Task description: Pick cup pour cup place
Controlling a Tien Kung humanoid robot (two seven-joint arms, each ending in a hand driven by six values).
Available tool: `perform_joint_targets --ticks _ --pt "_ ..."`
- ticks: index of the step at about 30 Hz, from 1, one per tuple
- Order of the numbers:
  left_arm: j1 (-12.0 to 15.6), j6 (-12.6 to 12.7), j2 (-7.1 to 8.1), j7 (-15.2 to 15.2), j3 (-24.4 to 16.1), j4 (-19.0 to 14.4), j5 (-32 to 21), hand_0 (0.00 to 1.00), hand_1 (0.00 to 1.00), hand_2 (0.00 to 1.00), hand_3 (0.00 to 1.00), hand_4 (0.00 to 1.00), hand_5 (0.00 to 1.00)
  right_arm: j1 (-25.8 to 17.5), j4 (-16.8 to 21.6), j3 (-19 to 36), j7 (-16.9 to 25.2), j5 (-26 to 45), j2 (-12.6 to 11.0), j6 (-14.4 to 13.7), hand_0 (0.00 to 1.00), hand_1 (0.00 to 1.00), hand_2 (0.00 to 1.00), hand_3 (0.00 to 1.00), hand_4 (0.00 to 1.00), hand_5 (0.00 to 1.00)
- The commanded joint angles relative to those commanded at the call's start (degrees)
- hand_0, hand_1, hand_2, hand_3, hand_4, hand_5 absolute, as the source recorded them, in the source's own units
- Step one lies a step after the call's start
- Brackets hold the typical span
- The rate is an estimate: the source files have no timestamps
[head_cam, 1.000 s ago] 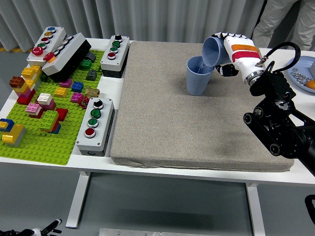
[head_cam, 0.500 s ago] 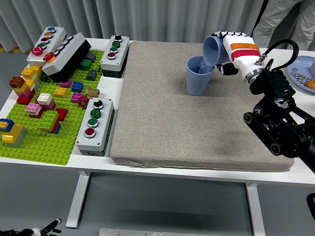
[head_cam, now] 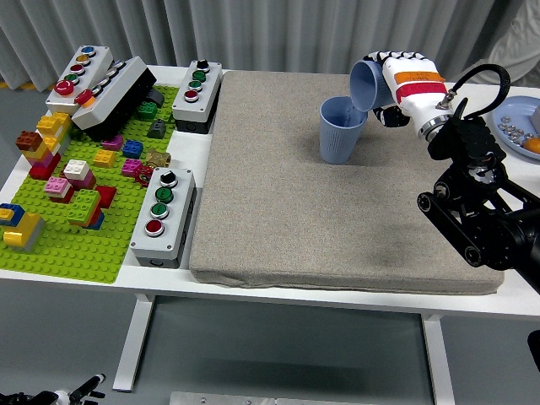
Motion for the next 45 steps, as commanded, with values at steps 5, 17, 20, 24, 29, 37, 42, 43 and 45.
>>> perform_joint_targets --ticks 5,17,20,24,29,37,42,43,45 --pt "0.0 0.0 -0.02 0.0 -0.2 0.0 0.1 0.840 0.838 0.905 0.800 0.605 0.998 0.0 0.6 -0.1 -0.6 -0.7 0.1 0.2 0.850 0.686 0.571 0.571 0.607 0.002" --pt "-0.1 -0.1 -0.01 0.1 -0.5 0.0 0.4 0.840 0.840 0.904 0.800 0.605 0.998 0.2 0.5 -0.5 -1.6 -2.0 -0.1 0.9 0.845 0.691 0.576 0.567 0.571 0.002" --pt "-0.1 -0.1 0.00 0.1 -0.6 0.0 0.5 0.840 0.839 0.904 0.800 0.605 0.998 0.2 0.6 -0.5 -1.8 -2.3 -0.1 1.0 0.849 0.691 0.576 0.565 0.576 0.002" --pt "0.0 -0.1 -0.01 0.1 -0.7 0.0 0.6 0.840 0.839 0.904 0.800 0.605 0.998 0.1 1.0 -0.5 -2.2 -2.8 -0.1 0.9 0.849 0.691 0.576 0.565 0.576 0.002" --pt "0.0 -0.1 0.00 0.1 -0.7 0.0 0.7 0.840 0.840 0.904 0.800 0.606 0.998 0.1 1.2 -0.3 -2.6 -2.9 -0.1 1.1 0.848 0.694 0.579 0.566 0.582 0.002" --pt "0.0 -0.1 0.01 0.2 -0.8 0.0 0.7 0.840 0.840 0.904 0.800 0.606 0.998 0.0 1.3 -0.4 -2.7 -2.6 0.0 1.2 0.848 0.694 0.580 0.567 0.583 0.002" --pt "0.2 -0.2 0.01 0.2 -0.7 0.0 0.6 0.841 0.840 0.904 0.800 0.606 0.998 -0.3 1.1 -0.1 -2.6 -1.6 0.2 1.1 0.846 0.693 0.582 0.565 0.581 0.002" --pt "0.2 -0.2 0.00 0.2 -0.7 0.0 0.6 0.841 0.840 0.904 0.800 0.606 0.998 -0.4 1.1 0.0 -2.6 -1.2 0.2 1.0 0.846 0.693 0.582 0.565 0.581 0.002" --pt "0.2 -0.2 -0.03 0.2 -0.7 0.0 0.6 0.840 0.840 0.904 0.800 0.606 0.998 -0.4 1.0 0.1 -2.3 0.0 0.3 0.8 0.846 0.694 0.580 0.565 0.586 0.002"
